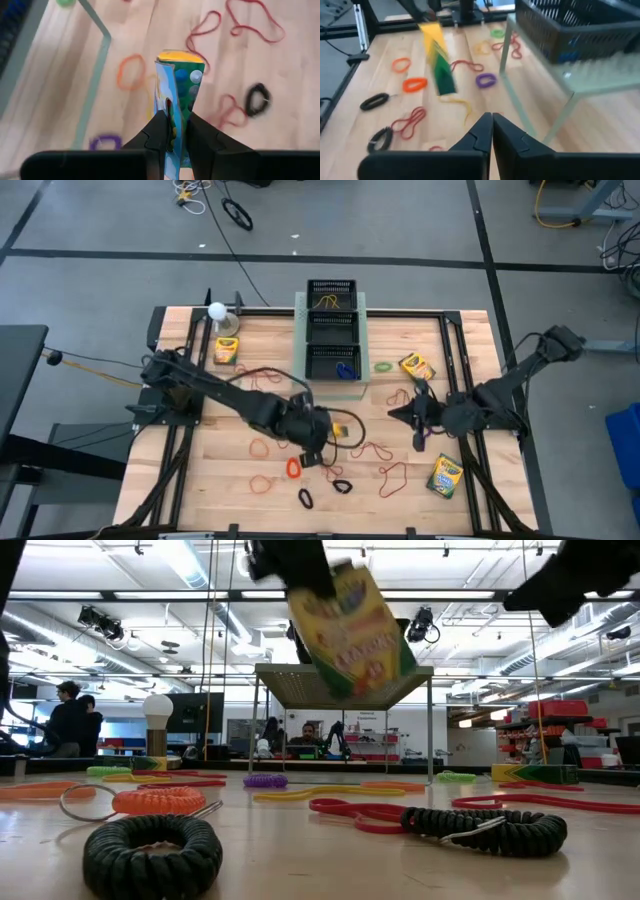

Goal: Pick & Place Office Desk Supplies
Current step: Put the yellow crayon box into the middle black bin on the shelf

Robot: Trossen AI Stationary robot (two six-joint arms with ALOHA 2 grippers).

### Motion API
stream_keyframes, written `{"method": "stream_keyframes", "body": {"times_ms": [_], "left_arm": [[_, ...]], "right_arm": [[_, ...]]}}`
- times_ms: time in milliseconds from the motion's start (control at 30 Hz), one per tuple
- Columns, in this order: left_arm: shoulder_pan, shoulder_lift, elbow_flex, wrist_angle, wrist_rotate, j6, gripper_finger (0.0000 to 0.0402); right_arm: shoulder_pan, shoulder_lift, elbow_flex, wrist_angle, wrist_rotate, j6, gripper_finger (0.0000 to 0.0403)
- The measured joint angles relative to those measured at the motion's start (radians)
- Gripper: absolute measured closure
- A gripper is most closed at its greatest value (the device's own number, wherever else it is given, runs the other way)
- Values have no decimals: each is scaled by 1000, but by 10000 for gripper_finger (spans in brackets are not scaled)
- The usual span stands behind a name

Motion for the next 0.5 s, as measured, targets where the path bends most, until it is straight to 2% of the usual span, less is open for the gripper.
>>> {"method": "stream_keyframes", "body": {"times_ms": [167,333,500], "left_arm": [[61,14,-74,128,70,124,344],[84,61,-73,166,162,306,344],[96,125,-72,180,204,429,344]], "right_arm": [[33,77,-7,8,2,72,393],[31,189,-8,71,-22,100,391],[33,253,-7,121,-34,147,390]]}}
